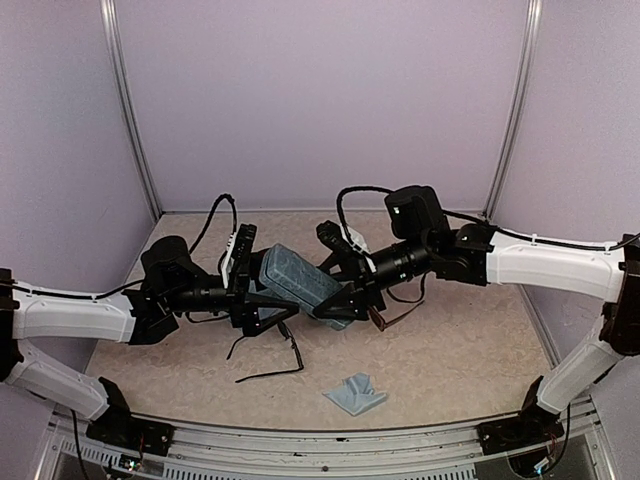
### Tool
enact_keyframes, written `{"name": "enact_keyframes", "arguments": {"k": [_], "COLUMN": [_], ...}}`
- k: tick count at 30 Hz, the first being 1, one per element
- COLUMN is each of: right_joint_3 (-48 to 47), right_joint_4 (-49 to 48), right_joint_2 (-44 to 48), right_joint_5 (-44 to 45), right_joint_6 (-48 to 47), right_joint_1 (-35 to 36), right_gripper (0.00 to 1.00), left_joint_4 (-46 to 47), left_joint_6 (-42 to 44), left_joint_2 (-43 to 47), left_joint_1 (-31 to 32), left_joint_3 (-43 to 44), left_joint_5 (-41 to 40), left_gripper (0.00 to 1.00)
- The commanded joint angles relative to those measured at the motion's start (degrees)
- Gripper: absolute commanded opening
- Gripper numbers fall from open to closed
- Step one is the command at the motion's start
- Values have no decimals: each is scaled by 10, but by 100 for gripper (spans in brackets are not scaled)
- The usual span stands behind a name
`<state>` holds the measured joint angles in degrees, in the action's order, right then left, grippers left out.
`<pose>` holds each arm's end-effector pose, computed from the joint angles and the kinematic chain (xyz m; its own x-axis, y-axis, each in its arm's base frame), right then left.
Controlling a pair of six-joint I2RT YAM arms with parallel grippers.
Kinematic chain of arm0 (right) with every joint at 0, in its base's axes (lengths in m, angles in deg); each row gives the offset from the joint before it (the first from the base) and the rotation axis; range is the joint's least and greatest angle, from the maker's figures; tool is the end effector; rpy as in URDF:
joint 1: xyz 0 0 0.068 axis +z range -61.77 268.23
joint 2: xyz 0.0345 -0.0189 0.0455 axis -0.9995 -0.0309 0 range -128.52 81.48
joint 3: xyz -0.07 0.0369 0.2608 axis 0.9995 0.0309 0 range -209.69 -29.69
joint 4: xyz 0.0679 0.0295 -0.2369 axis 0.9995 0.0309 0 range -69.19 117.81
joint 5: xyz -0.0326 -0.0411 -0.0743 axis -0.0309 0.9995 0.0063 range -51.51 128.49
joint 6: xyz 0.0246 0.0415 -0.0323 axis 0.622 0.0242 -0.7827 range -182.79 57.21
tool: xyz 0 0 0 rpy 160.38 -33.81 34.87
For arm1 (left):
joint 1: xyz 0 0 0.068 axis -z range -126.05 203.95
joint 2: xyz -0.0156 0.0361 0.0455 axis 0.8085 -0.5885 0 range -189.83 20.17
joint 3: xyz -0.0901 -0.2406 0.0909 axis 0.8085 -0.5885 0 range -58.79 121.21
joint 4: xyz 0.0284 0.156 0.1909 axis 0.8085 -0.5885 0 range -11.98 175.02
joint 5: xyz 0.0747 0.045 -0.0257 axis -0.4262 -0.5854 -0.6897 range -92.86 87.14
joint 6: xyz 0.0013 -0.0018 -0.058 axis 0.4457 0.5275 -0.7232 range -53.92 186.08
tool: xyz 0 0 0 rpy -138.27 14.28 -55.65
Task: Organize the sunglasses
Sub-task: Open the sunglasses case.
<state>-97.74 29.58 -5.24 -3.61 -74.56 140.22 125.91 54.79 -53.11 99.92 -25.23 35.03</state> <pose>0.1849 0.2818 0.3114 -0.0838 -0.3531 -0.9318 -0.9889 -0.0858 0.1215 0.1670 -0.2095 0.2669 -0.1806 -0.0354 -0.9829 0.9777 0.1021 -0.1833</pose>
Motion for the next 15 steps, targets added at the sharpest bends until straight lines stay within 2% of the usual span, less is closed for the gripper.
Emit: {"name": "enact_keyframes", "arguments": {"k": [1, 6, 15], "right_joint_3": [-31, -34, -22], "right_joint_4": [15, 19, -6], "right_joint_2": [-18, -28, -22], "right_joint_5": [-47, -56, -67], "right_joint_6": [-18, -18, -2], "right_joint_1": [-2, -3, -9], "right_gripper": [35, 35, 35], "left_joint_4": [28, 20, 16], "left_joint_6": [9, 21, 24], "left_joint_2": [-1, 1, 3], "left_joint_1": [7, 12, 13], "left_joint_3": [17, 19, 17], "left_joint_5": [31, 31, 33], "left_gripper": [99, 99, 86]}}
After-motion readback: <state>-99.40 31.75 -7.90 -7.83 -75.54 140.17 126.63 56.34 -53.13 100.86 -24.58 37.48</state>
